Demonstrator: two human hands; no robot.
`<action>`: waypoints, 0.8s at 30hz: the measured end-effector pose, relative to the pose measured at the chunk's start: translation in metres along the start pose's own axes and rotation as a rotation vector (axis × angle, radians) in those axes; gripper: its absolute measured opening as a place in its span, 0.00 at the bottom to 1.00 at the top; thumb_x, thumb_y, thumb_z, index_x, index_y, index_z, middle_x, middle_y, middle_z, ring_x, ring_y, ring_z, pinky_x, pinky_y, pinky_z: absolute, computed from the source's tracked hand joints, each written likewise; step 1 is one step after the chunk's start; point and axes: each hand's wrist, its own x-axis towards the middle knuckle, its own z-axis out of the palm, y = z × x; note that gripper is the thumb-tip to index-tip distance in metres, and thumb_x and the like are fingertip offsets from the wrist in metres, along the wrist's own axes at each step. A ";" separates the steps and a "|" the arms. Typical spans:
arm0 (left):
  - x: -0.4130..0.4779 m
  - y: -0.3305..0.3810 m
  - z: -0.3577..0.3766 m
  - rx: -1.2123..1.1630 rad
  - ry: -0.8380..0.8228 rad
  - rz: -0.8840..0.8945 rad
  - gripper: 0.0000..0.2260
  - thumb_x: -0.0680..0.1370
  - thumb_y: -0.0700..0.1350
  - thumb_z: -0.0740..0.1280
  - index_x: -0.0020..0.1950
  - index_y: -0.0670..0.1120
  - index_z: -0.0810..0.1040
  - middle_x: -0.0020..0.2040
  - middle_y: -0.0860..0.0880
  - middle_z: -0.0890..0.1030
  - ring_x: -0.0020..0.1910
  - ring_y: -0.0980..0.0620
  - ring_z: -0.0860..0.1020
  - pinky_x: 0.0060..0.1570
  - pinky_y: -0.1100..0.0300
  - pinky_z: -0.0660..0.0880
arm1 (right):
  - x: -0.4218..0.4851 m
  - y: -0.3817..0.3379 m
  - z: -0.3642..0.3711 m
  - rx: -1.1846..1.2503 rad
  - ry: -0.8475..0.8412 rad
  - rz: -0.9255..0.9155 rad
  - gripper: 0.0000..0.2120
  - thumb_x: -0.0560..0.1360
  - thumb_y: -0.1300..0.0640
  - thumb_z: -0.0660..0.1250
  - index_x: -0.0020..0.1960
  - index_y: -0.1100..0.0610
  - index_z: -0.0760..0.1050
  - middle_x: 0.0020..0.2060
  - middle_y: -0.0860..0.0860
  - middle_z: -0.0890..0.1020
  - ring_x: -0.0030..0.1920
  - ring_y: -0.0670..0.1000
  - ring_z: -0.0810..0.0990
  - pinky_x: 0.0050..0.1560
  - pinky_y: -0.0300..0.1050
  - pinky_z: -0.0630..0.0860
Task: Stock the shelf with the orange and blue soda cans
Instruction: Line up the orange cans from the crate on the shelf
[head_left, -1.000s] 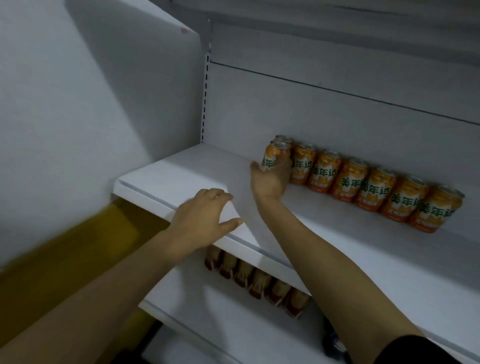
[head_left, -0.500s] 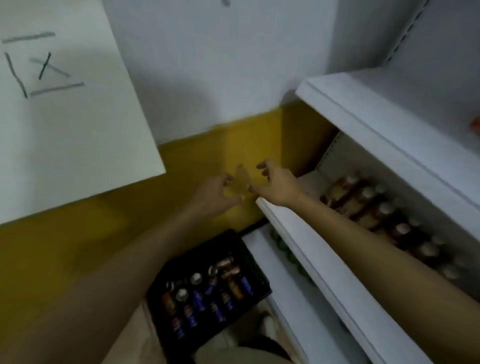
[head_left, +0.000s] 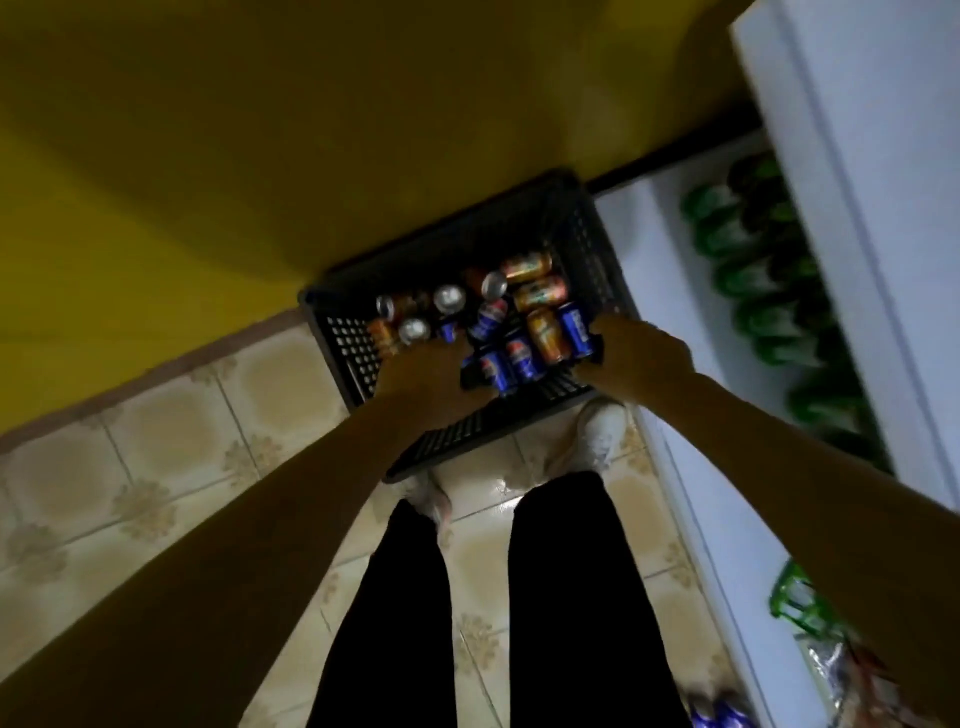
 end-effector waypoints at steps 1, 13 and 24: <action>0.024 -0.004 0.022 -0.029 -0.010 -0.018 0.28 0.75 0.62 0.64 0.71 0.50 0.67 0.67 0.45 0.72 0.65 0.43 0.71 0.60 0.49 0.72 | 0.025 0.006 0.019 0.021 -0.020 0.018 0.28 0.73 0.43 0.67 0.68 0.54 0.65 0.64 0.57 0.74 0.63 0.61 0.73 0.60 0.53 0.73; 0.267 -0.022 0.255 -1.417 0.050 -0.613 0.11 0.74 0.48 0.72 0.46 0.40 0.79 0.39 0.46 0.77 0.39 0.47 0.76 0.38 0.62 0.72 | 0.301 0.044 0.225 0.208 0.019 0.137 0.42 0.68 0.41 0.73 0.73 0.56 0.57 0.68 0.58 0.69 0.65 0.62 0.71 0.60 0.57 0.72; 0.239 0.008 0.256 -1.297 -0.001 -0.506 0.25 0.69 0.49 0.76 0.62 0.45 0.73 0.53 0.47 0.81 0.51 0.46 0.80 0.54 0.52 0.77 | 0.297 0.039 0.195 0.560 0.014 0.276 0.36 0.66 0.42 0.74 0.68 0.56 0.67 0.62 0.56 0.76 0.60 0.59 0.76 0.57 0.50 0.73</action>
